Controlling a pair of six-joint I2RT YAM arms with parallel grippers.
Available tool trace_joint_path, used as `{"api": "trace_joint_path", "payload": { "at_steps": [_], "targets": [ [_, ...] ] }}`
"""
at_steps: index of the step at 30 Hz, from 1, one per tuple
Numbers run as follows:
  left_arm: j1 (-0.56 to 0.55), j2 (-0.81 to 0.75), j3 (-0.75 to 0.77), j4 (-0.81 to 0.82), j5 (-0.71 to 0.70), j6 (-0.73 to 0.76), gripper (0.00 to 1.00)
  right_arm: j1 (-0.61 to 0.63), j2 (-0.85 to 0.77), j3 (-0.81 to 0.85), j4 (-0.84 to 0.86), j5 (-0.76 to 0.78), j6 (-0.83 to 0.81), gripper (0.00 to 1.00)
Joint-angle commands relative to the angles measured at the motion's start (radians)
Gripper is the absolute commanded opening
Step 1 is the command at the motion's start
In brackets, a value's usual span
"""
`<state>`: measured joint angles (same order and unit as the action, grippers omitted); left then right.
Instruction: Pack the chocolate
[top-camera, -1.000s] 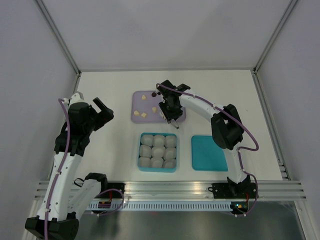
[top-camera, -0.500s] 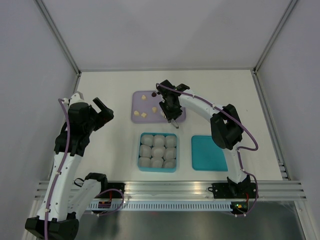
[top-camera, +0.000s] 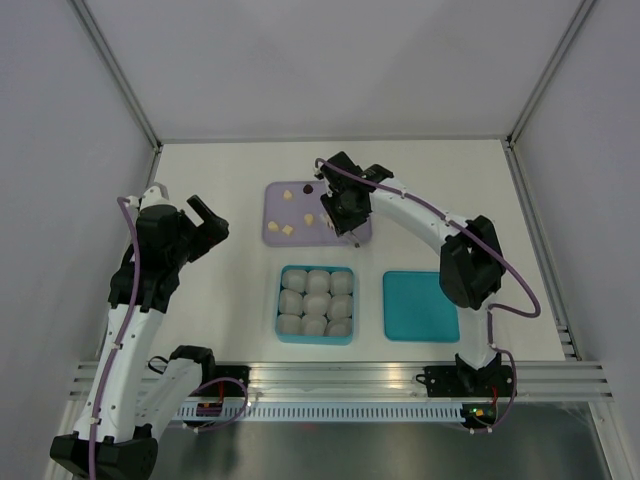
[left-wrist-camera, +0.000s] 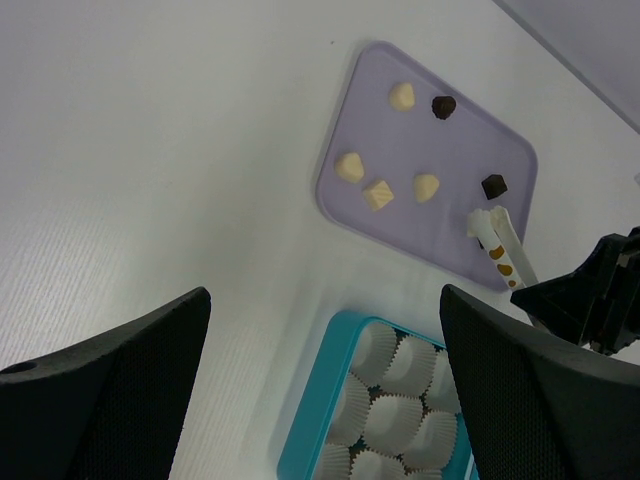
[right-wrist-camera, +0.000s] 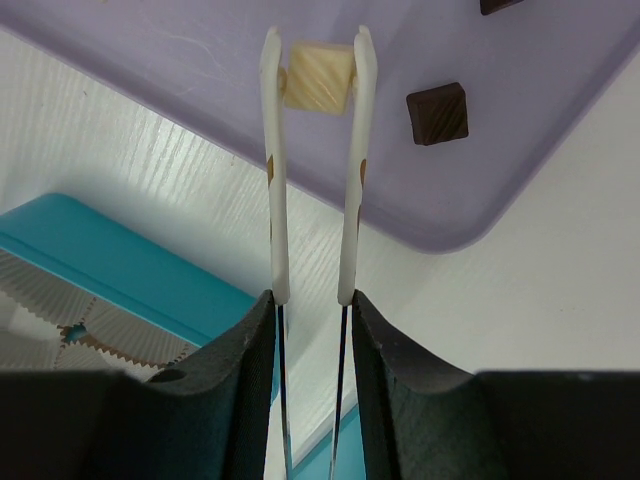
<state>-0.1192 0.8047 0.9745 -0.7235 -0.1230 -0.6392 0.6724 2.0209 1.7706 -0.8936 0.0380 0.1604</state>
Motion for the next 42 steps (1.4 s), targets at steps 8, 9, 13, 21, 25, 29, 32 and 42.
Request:
{"api": "trace_joint_path", "payload": {
  "at_steps": [8, 9, 13, 21, 25, 29, 32, 42],
  "targets": [
    [0.0, -0.002, -0.01, 0.029, 0.042, -0.023, 1.0, 0.015, -0.207, -0.17, 0.082, -0.015, -0.013, 0.06],
    [0.0, 0.005, -0.011, 0.03, 0.043, -0.027, 1.0, 0.027, -0.261, -0.193, 0.103, -0.01, -0.013, 0.05],
    [0.0, 0.024, -0.013, 0.03, 0.063, -0.03, 1.0, 0.073, -0.39, -0.313, 0.148, 0.016, 0.022, 0.05],
    [0.0, 0.056, -0.028, 0.03, 0.069, -0.048, 1.0, 0.234, -0.625, -0.526, 0.154, 0.1, 0.177, 0.05],
    [0.0, 0.063, -0.03, 0.03, 0.079, -0.053, 1.0, 0.338, -0.674, -0.591, 0.125, 0.215, 0.292, 0.05],
    [0.0, 0.064, -0.036, 0.032, 0.092, -0.056, 1.0, 0.42, -0.673, -0.617, 0.127, 0.291, 0.421, 0.04],
    [0.0, 0.067, -0.036, 0.032, 0.098, -0.06, 1.0, 0.463, -0.639, -0.591, 0.107, 0.376, 0.516, 0.04],
    [0.0, 0.07, -0.042, 0.032, 0.146, -0.074, 1.0, 0.533, -0.475, -0.497, 0.018, 0.47, 0.797, 0.04]
  ]
}}
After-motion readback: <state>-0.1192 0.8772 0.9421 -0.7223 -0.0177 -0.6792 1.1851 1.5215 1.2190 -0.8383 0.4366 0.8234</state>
